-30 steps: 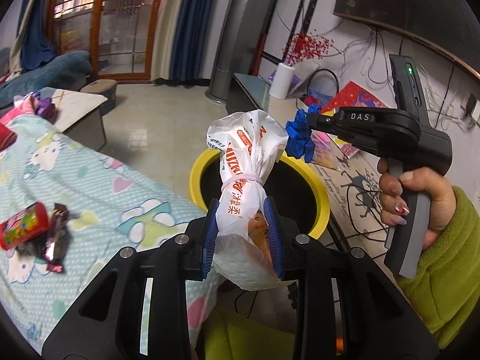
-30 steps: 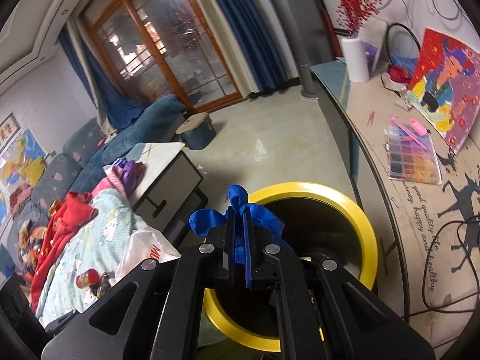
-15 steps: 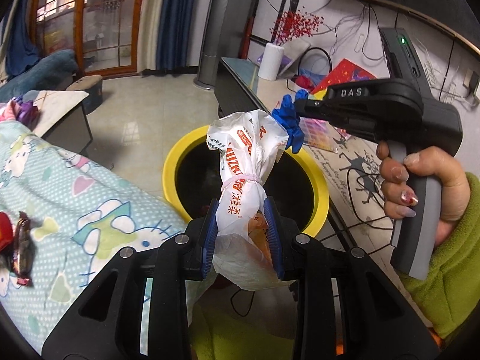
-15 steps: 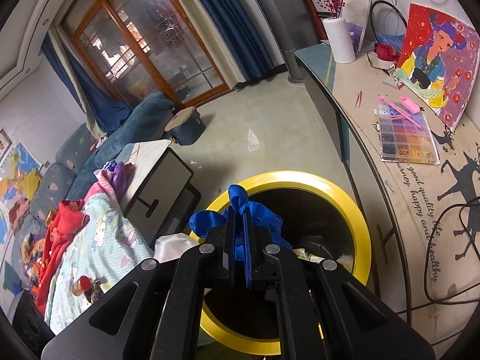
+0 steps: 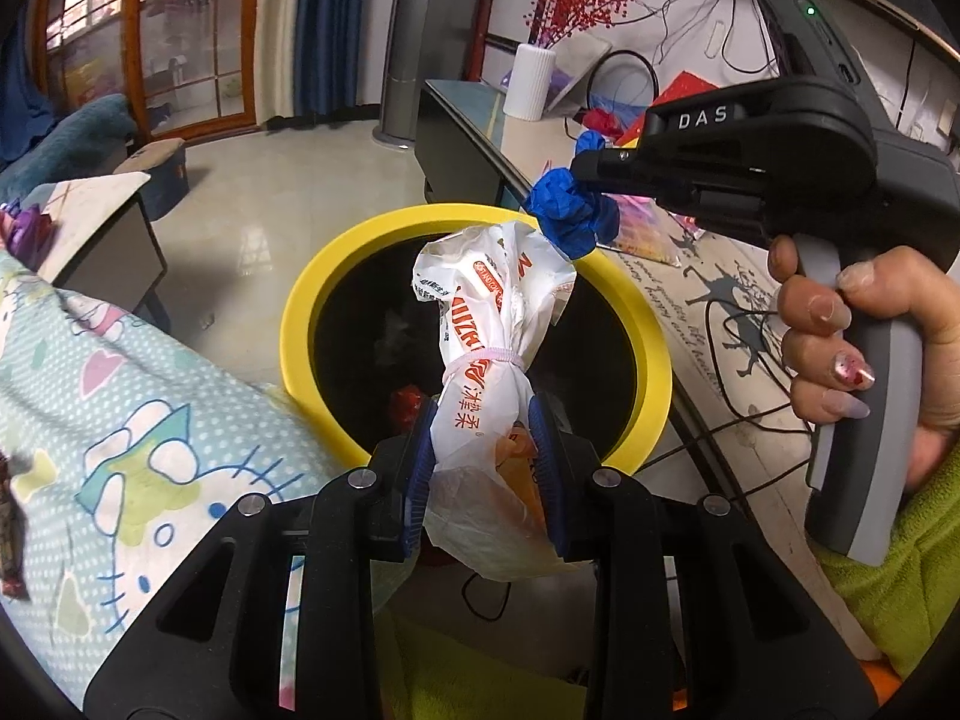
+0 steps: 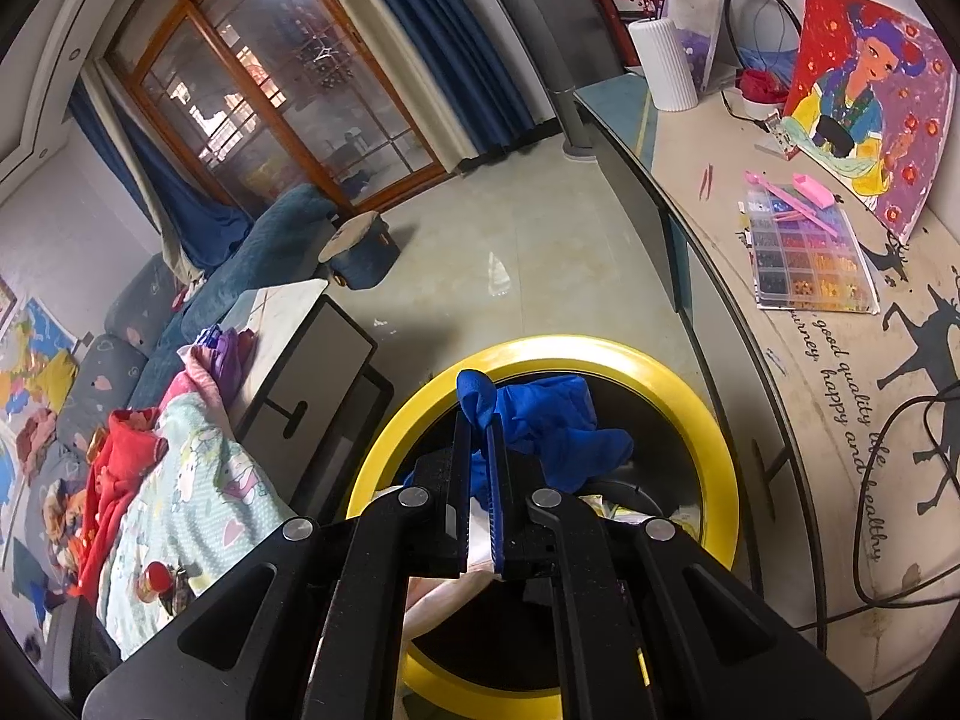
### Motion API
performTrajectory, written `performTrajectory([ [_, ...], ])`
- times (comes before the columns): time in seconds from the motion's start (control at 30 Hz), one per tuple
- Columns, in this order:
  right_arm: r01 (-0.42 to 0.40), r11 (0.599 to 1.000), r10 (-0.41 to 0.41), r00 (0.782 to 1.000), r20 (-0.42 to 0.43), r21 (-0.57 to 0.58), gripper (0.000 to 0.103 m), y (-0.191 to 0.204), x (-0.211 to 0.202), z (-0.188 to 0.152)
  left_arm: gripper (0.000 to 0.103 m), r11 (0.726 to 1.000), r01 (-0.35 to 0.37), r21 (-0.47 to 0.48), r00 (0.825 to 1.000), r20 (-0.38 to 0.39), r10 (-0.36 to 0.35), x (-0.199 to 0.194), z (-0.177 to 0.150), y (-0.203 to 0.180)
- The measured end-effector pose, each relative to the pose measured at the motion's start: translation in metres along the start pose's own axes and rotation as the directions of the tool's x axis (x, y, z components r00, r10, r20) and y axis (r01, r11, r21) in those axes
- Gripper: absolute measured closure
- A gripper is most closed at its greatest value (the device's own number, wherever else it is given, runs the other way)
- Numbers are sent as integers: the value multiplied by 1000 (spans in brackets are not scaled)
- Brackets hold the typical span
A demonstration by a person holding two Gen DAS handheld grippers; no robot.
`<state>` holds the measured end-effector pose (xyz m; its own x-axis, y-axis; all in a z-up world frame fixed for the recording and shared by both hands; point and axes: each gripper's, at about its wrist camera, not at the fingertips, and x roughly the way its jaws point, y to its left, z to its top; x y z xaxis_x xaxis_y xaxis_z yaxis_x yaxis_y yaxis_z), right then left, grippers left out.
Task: Collect trash
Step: 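Open both tools over the bin to drop the white bag and balloon, then move both open tools toward the candy tube and chocolate bar on the bed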
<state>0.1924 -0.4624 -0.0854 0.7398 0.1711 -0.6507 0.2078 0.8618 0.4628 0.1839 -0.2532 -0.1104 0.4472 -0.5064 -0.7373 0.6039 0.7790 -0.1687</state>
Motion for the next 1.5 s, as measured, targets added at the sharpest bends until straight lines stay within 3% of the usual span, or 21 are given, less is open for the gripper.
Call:
performTrajectory([
  [0.13, -2, 1000, 2, 1000, -16, 4, 97, -2, 5, -1, 78, 1000, -1, -2, 1000, -3, 1, 4, 0, 1],
  [0.23, 3, 1000, -2, 1000, -30, 14, 72, -4, 9, -3, 75, 1000, -1, -13, 1000, -4, 1, 7, 4, 4],
  [0.33, 13, 1000, -12, 1000, -29, 26, 69, -7, 9, -4, 62, 1000, -3, -31, 1000, 10, 3, 5, 8, 7],
  [0.4, 19, 999, -19, 999, -28, 29, 67, -9, 9, -3, 46, 999, -7, -40, 1000, 21, 7, 1, 9, 9],
  [0.6, 45, 999, -45, 999, -7, 0, 53, -3, 5, -4, 13, 996, -20, -92, 998, 61, 26, -15, 8, 17],
  [0.93, 44, 994, -41, 999, 29, -101, 42, 31, -8, -11, 11, 980, -105, -167, 981, 143, 129, -58, 1, 42],
  [1.23, -18, 975, 21, 1000, 15, -221, 38, 79, -19, -30, 11, 955, -178, -236, 946, 225, 232, -106, -7, 65],
  [1.5, -58, 944, 63, 998, 6, -324, 35, 118, -29, -50, 11, 935, -205, -288, 925, 256, 281, -132, -18, 82],
])
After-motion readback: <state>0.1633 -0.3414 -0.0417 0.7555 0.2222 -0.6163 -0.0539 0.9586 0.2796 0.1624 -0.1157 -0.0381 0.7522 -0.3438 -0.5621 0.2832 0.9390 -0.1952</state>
